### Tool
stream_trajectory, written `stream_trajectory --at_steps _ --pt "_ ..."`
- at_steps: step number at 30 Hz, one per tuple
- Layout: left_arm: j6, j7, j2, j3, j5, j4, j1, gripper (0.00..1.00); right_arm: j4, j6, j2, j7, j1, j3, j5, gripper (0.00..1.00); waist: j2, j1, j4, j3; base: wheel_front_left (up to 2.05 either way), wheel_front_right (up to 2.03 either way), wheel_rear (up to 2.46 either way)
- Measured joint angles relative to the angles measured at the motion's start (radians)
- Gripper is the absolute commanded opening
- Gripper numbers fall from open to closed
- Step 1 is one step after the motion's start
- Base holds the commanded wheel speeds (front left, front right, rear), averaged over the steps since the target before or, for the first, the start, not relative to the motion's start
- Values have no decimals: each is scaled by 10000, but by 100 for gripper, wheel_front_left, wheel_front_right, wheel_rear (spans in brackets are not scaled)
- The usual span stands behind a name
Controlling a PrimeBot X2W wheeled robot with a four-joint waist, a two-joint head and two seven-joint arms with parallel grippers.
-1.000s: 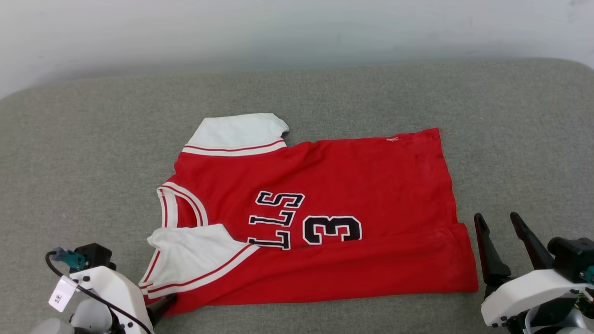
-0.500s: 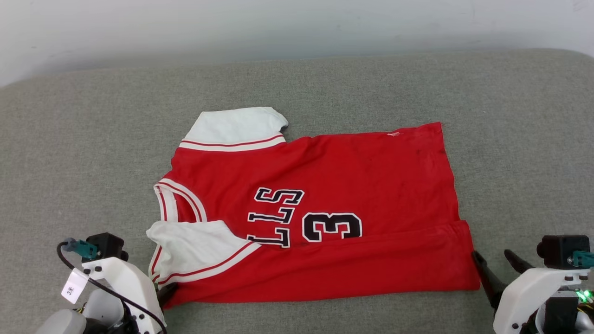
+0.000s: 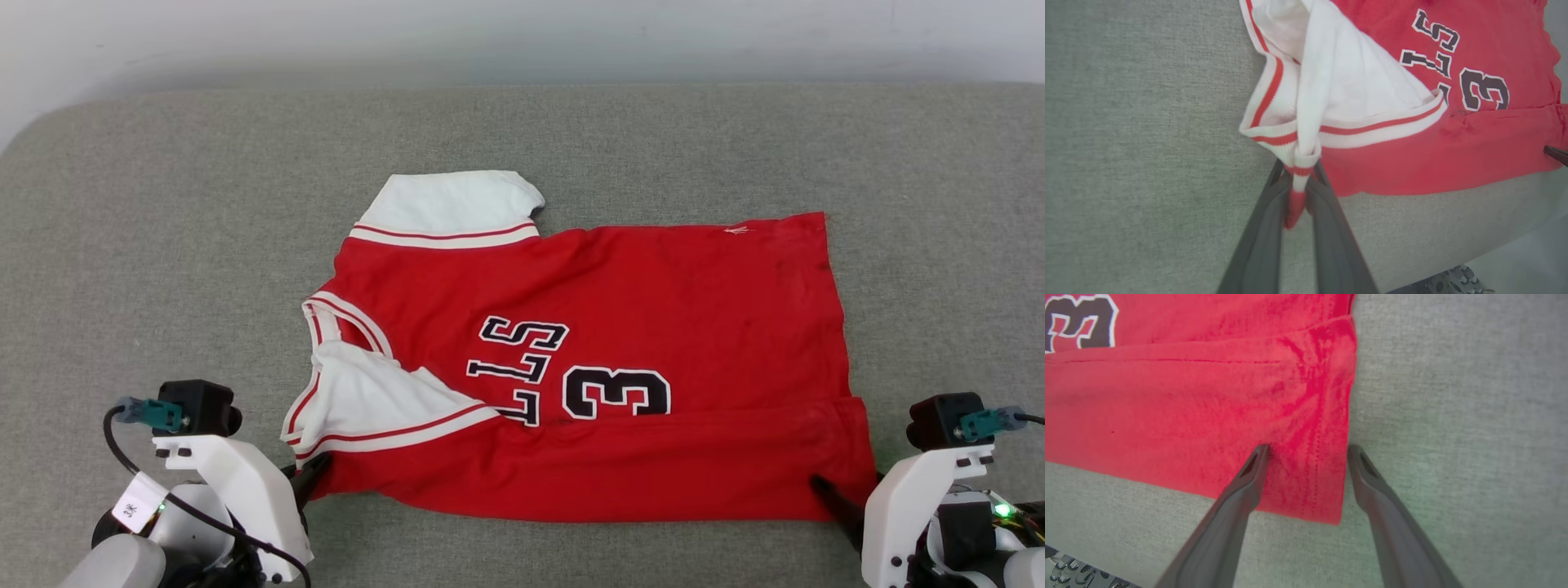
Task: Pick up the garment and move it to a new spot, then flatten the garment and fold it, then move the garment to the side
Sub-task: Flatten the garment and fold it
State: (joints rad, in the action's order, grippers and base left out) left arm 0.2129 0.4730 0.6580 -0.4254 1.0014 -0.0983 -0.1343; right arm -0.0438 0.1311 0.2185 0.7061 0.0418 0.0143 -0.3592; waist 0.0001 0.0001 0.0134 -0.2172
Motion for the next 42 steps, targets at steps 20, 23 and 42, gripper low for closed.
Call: stream_trajectory --at_steps 20,23,42 --pt "-96 -633 -84 -140 -228 -173 466 0 -77 -2 303 525 48 -617 -466 0 0 0 198 809 0 0 0" --pt "59 -644 -31 -136 -203 -326 849 0 194 -2 339 619 -417 -637 -472 0 0 0 229 1258 0 0 0" --pt "594 -890 -213 -73 679 -328 3181 0 1335 -2 -222 1289 -3034 136 -533 0 0 -2 328 2433 0 0 0"
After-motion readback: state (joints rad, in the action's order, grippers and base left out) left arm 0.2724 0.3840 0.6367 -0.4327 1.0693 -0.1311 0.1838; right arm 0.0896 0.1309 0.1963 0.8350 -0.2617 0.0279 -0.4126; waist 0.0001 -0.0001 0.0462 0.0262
